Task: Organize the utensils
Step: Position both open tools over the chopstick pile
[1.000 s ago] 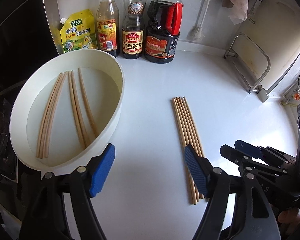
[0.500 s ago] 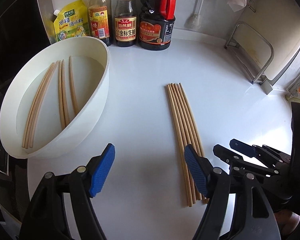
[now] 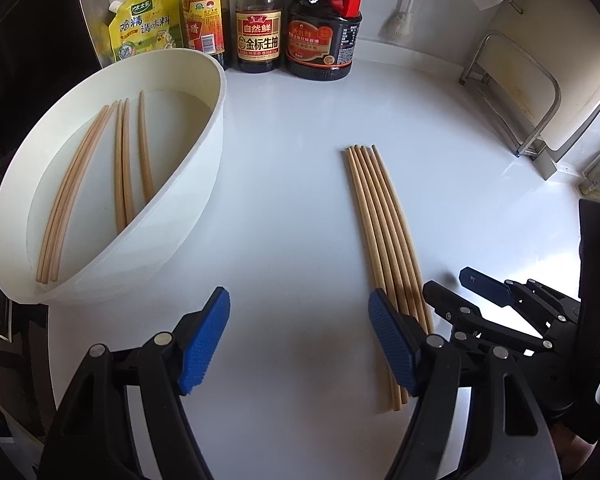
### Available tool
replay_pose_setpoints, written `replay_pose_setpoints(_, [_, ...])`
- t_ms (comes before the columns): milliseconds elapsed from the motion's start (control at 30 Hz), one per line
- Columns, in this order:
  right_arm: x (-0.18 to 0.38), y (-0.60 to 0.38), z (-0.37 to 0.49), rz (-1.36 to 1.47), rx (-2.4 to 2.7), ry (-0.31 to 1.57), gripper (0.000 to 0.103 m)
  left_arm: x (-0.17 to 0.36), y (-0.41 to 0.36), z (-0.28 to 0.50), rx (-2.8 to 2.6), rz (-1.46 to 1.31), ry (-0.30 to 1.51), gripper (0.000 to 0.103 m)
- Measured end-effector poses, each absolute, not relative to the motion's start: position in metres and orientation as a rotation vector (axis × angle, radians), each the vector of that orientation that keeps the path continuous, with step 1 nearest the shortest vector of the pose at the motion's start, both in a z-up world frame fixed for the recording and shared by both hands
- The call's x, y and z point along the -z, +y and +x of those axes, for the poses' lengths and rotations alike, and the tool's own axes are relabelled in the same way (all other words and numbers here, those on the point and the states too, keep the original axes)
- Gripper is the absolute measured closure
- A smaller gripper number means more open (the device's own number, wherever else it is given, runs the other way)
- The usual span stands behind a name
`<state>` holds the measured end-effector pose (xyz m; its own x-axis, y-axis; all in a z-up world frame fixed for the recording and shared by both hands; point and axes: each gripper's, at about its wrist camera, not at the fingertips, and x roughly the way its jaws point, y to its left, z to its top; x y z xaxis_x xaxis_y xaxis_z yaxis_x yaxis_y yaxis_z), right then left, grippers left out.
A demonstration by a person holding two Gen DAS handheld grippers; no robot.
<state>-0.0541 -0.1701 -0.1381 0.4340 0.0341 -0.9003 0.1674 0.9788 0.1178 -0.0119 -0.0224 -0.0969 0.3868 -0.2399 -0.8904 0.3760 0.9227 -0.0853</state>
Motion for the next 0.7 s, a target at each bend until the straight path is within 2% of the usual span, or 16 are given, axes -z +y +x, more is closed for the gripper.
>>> replay_pose_setpoints(700, [0.144, -0.198, -0.058, 0.171, 0.153, 1.109, 0.060, 0.116, -0.045, -0.013, 0.423, 0.146, 1.126, 0.032])
